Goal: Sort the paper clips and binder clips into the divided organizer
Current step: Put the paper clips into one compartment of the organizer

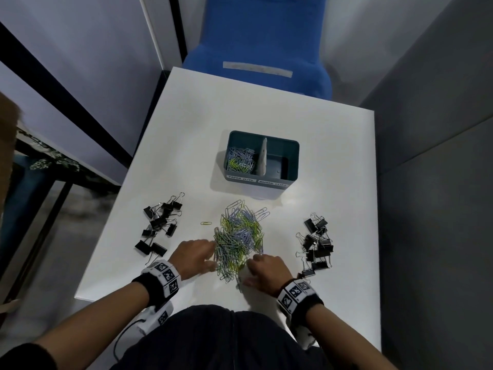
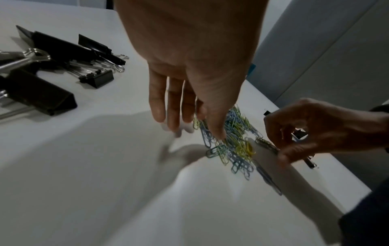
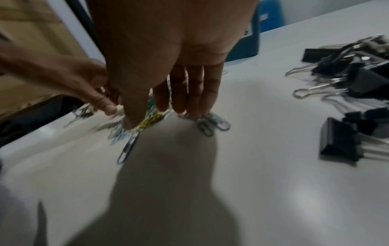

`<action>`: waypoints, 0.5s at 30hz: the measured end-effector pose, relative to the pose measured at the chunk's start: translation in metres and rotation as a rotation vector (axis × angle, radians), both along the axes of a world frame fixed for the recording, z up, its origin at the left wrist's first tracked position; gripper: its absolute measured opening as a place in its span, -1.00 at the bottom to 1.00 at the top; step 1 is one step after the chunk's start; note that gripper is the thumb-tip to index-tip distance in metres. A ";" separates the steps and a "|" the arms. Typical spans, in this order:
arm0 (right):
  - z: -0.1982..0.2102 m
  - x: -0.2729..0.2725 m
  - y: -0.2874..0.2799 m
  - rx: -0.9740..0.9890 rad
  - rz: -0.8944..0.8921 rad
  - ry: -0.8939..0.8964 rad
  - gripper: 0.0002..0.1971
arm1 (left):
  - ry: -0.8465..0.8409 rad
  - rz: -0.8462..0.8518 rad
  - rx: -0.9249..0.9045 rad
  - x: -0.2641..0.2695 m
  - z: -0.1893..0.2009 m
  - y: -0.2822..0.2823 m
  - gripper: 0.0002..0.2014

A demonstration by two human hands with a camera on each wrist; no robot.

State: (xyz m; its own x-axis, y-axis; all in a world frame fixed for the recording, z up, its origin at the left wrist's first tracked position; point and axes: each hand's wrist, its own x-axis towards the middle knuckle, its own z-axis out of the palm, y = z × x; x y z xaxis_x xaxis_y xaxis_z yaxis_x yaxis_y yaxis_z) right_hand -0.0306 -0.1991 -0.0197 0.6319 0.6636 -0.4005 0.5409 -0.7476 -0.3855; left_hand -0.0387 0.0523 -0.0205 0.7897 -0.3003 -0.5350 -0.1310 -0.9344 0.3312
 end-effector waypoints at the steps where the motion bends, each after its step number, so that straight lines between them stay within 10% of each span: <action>1: -0.003 -0.004 0.005 -0.001 0.038 -0.005 -0.64 | 0.022 -0.029 0.018 -0.001 0.000 -0.002 -0.69; 9: -0.007 0.004 0.015 0.075 -0.129 -0.058 -0.77 | -0.040 -0.027 -0.107 -0.004 0.005 -0.019 -0.71; 15: -0.007 0.017 -0.011 -0.111 -0.331 0.123 -0.20 | -0.034 0.089 -0.022 -0.004 0.002 -0.018 0.20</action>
State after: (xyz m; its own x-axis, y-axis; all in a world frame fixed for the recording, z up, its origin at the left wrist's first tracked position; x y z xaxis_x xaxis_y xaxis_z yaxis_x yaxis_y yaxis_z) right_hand -0.0134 -0.2099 -0.0269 0.7476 0.3795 -0.5450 0.2173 -0.9152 -0.3392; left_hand -0.0424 0.0342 -0.0182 0.8314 -0.2394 -0.5015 -0.0591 -0.9354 0.3487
